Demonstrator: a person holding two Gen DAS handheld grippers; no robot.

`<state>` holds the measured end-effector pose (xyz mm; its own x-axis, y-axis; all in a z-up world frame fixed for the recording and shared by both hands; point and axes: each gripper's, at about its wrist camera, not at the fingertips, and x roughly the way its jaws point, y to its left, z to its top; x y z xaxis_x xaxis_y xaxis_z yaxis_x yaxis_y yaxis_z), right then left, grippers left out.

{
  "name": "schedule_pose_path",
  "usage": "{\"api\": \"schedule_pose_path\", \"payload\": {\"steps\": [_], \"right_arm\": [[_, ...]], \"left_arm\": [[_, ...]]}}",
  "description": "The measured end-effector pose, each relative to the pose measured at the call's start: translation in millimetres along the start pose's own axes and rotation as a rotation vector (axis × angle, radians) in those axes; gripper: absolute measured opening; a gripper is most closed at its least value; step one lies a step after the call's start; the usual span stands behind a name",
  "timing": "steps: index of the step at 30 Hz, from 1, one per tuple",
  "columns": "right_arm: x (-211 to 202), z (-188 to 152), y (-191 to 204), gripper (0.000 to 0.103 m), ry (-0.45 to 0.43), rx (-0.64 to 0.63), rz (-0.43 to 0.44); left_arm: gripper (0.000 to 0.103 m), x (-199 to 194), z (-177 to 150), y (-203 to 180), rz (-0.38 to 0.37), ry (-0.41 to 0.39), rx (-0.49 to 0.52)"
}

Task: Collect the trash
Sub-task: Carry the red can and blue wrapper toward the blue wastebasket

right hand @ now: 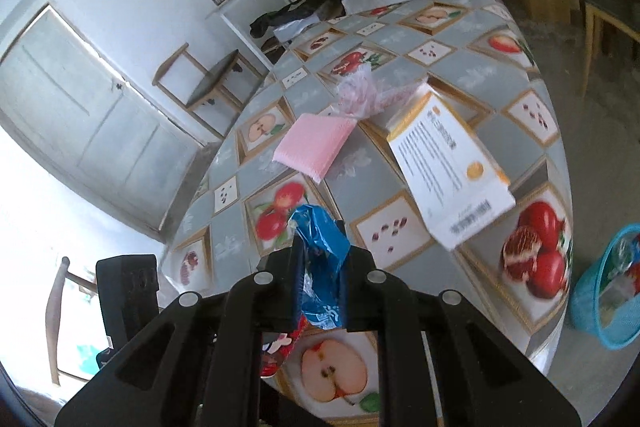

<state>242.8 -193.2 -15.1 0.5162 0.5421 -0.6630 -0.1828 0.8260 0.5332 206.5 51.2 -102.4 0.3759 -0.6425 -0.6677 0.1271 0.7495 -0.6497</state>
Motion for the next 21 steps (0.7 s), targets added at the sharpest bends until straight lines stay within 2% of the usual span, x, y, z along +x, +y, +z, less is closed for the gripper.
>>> {"api": "schedule_pose_path", "payload": {"steps": [9,21], "right_arm": [[-18.2,-7.0,-12.8,0.014,-0.037,0.075,0.038],[-49.8,-8.0,-18.2,0.014,-0.110,0.117,0.056]], "left_arm": [[0.063,-26.8,-5.8,-7.9,-0.023,-0.080,0.031],[0.063,-50.6,13.1,-51.4,-0.087,-0.190,0.154]]}}
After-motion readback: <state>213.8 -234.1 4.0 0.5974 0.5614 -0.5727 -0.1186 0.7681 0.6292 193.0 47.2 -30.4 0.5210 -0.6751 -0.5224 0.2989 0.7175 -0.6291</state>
